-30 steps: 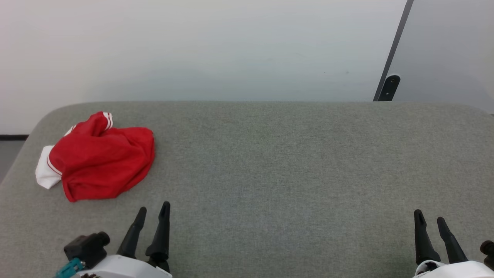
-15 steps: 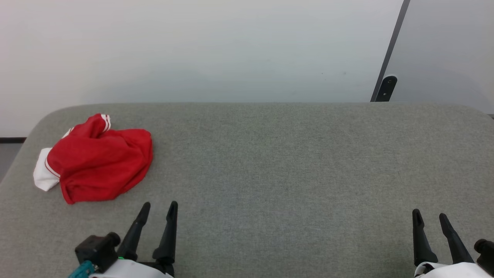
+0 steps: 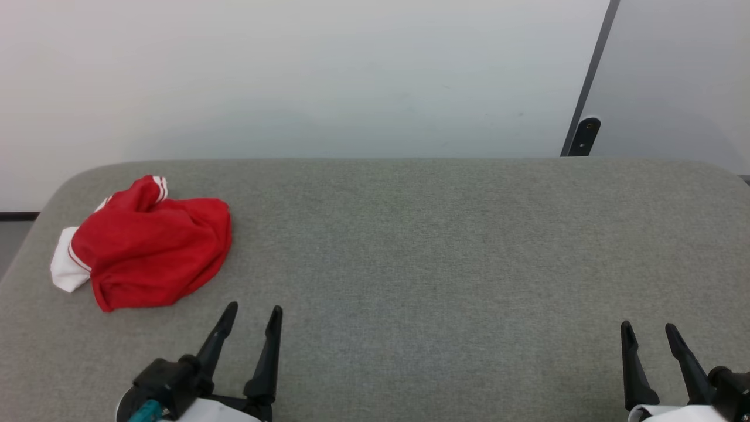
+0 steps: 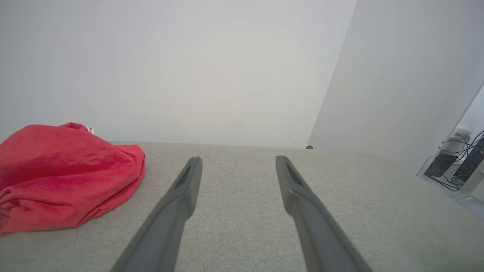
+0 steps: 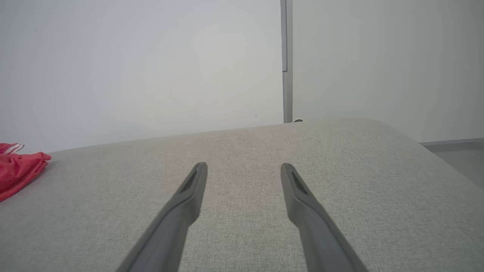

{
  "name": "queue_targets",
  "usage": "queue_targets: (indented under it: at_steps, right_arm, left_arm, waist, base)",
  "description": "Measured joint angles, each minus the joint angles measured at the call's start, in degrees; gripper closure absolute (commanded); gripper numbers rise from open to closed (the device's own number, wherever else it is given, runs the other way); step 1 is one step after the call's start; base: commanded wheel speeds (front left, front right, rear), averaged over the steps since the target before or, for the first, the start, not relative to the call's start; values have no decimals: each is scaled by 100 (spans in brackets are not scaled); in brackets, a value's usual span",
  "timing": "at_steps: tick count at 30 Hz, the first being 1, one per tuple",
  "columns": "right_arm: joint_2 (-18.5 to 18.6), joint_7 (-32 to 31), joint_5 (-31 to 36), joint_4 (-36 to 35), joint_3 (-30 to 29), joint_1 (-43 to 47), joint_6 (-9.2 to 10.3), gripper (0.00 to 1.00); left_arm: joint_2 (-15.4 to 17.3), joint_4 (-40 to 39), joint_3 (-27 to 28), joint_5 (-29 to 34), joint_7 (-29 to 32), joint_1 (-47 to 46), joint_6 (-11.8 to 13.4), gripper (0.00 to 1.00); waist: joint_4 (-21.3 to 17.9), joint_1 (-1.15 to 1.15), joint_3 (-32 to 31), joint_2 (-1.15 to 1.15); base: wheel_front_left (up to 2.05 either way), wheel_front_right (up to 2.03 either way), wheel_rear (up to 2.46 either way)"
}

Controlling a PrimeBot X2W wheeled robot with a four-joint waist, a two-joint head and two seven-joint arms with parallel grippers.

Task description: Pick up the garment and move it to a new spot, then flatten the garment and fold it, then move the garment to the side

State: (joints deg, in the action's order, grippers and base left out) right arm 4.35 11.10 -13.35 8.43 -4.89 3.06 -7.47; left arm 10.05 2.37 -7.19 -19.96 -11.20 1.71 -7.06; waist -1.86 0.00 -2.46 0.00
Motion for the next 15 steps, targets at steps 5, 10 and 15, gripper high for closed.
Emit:
queue_targets:
  at_steps: [5,10,15]
  right_arm:
    - [51,24,238,-35,59,113,0,0]
    - [77,33,438,-94,154,132,0,0]
    - [88,53,655,-153,322,159,0,0]
  left_arm:
    - [40,15,-37,222,-54,-4,-8,0]
    - [171,86,14,436,-123,-46,-9,0]
    - [278,160,149,708,-170,-131,-9,0]
  waist:
    - [90,0,-26,0]
    - [271,0,-66,0]
    - [550,0,-108,0]
  base:
    - [0,0,0]
    - [0,0,0]
    - [0,0,0]
